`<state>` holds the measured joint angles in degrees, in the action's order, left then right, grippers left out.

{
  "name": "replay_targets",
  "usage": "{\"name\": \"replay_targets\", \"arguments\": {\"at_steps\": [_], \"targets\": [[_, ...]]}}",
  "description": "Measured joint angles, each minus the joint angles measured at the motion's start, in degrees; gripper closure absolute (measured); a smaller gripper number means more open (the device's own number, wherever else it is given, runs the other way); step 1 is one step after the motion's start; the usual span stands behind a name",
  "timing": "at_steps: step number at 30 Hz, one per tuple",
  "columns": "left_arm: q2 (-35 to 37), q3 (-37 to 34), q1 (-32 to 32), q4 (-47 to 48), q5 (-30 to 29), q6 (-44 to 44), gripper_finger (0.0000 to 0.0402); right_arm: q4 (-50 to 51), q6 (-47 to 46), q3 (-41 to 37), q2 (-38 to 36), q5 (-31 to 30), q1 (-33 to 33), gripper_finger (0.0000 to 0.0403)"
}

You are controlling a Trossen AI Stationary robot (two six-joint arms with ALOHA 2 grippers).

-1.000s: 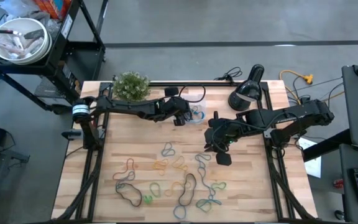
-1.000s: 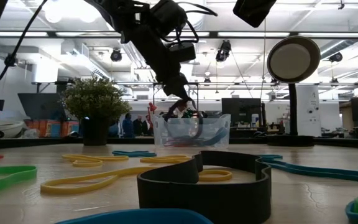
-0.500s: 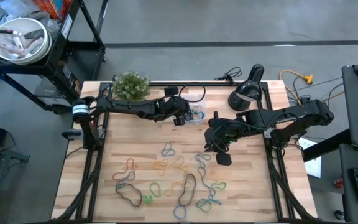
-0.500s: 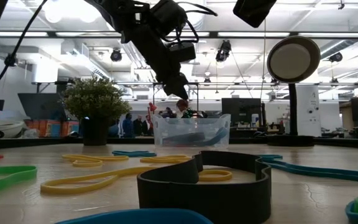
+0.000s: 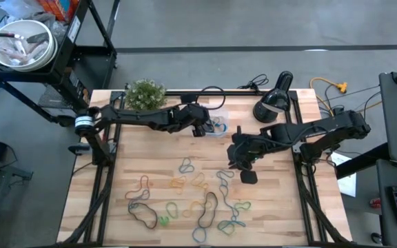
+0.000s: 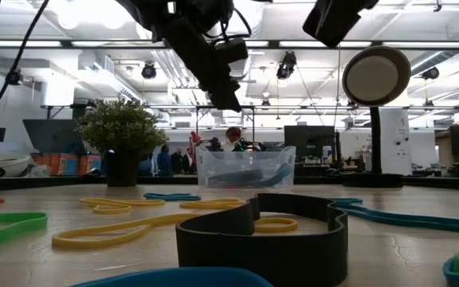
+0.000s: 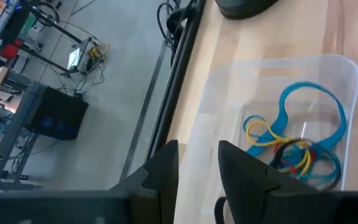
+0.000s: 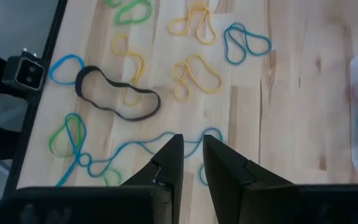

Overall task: Pick and place rubber bands into bin
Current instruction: Put the black rubberband into the transparent bin

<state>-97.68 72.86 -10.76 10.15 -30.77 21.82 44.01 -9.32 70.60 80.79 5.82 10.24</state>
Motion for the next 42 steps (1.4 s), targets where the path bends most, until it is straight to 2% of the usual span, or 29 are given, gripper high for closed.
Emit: {"name": "replay_targets", "arguments": {"at_steps": [7,19,31,42], "targets": [[4.18,0.13,2.60,1.49,-0.06,-0.15,0.0304,-2.52,0.28,-3.77,0.00,0.02,-0.02,0.0346],[18.83,-0.33,11.22,8.12,0.00,-1.19,0.0304,-18.76,2.89,-11.86,0.00,0.04,-0.91,0.0346],[29.91,-1.64,18.61,18.05,0.25,-13.59,0.0304,-23.18,3.09,-12.95,0.49,0.63,-1.51,0.0346],[30.51,-2.46,28.68,30.49,0.64,-27.03,0.0304,-27.72,3.06,-13.00,0.70,0.81,-1.51,0.0346]]}}
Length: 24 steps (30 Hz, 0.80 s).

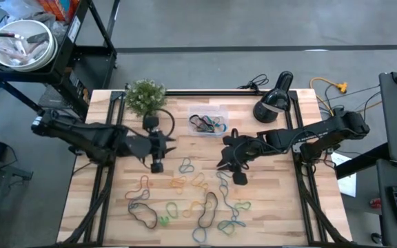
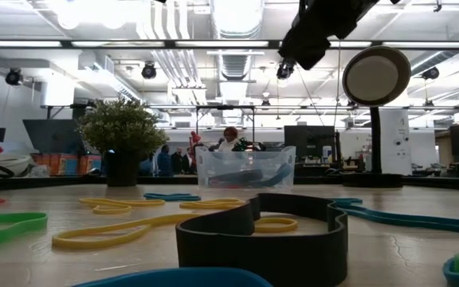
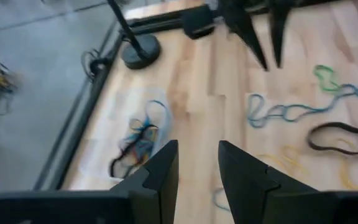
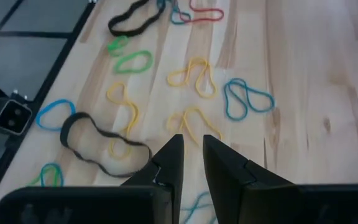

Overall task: Pick and place rubber bands into bin
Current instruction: Put the black rubberband into the transparent bin

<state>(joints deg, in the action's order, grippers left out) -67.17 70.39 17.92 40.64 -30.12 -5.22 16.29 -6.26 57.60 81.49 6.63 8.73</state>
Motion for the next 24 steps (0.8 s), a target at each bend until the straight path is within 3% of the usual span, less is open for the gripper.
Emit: {"name": "replay_targets", "arguments": {"at_steps": [5,14,24], "targets": [[-0.18,-0.69,3.27,4.46,-0.01,-6.50,0.0304,-3.54,0.01,0.00,0.78,0.19,0.00,0.0346],[0.14,-4.80,9.25,9.27,1.25,-17.35,0.0304,-8.74,-2.27,0.12,5.63,7.86,0.09,0.0346],[0.28,-8.49,12.91,9.72,1.56,-24.83,0.0304,-8.14,-0.73,7.20,14.90,16.05,2.05,0.0346]]}}
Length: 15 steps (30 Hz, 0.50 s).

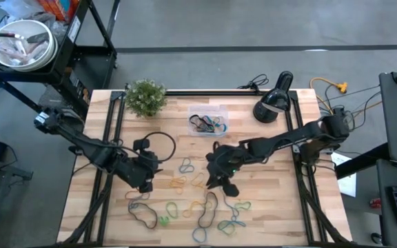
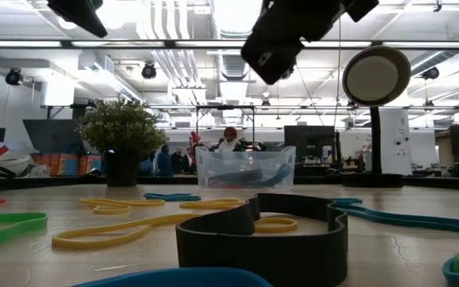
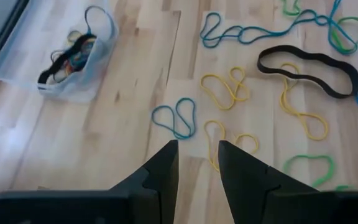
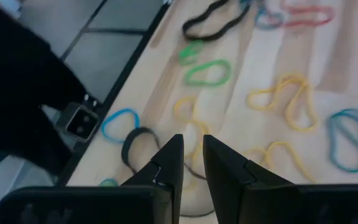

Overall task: Pick and place rubber bands into bin
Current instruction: Put the black rubberband into the transparent bin

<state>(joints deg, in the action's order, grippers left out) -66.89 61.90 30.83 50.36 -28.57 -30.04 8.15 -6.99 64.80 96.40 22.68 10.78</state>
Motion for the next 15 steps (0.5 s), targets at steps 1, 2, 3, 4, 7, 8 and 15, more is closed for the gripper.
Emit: {"name": "replay_targets", "arguments": {"at_steps": [1,2,3,4,7,8,15], "targets": [[-0.02,-0.23,0.20,-0.01,-0.01,-0.88,0.0304,0.95,0.25,0.90,1.12,0.15,0.31,0.0346],[-0.09,-0.40,0.32,-0.13,0.00,-1.16,0.0304,1.91,0.63,1.79,2.08,0.23,0.65,0.0346],[-0.13,-0.48,0.43,-0.13,-0.01,-1.20,0.0304,3.22,1.18,2.44,2.90,0.32,1.00,0.0346],[-0.13,-0.56,0.60,-0.17,-0.01,-1.20,0.0304,4.77,1.68,3.03,3.87,0.36,1.23,0.0346],[-0.13,-0.95,0.97,-0.12,-0.01,-1.20,0.0304,6.86,2.52,4.23,6.50,0.39,1.90,0.0346],[-0.10,-1.11,1.01,-0.15,-0.01,-1.21,0.0304,7.24,2.70,4.23,7.19,0.32,2.14,0.0346],[-0.03,-2.31,1.80,-0.36,0.08,-2.96,0.0304,9.75,2.92,3.70,11.00,-4.73,4.36,0.0346]]}}
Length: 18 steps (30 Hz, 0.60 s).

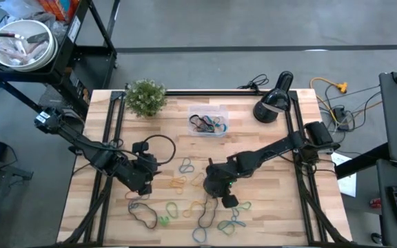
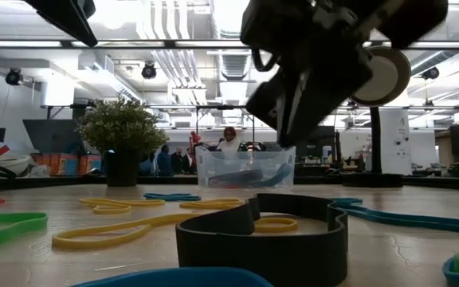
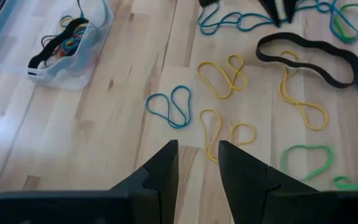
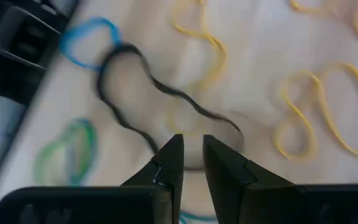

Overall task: Pick and place rubber bands into bin
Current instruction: Put the black rubberband into the transparent bin

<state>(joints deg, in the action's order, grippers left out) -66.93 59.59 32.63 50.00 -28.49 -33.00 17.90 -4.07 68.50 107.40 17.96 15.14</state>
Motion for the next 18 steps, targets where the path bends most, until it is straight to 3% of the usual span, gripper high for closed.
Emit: {"name": "replay_targets", "arguments": {"at_steps": [6,18], "targets": [[-0.07,-0.17,0.18,-0.09,0.07,-1.22,0.0304,-0.17,-0.58,-0.25,0.37,-9.55,1.15,0.0346],[-0.10,-0.19,0.16,-0.50,0.06,-1.26,0.0304,-0.62,-1.75,-0.49,4.36,-10.03,2.53,0.0346]]}}
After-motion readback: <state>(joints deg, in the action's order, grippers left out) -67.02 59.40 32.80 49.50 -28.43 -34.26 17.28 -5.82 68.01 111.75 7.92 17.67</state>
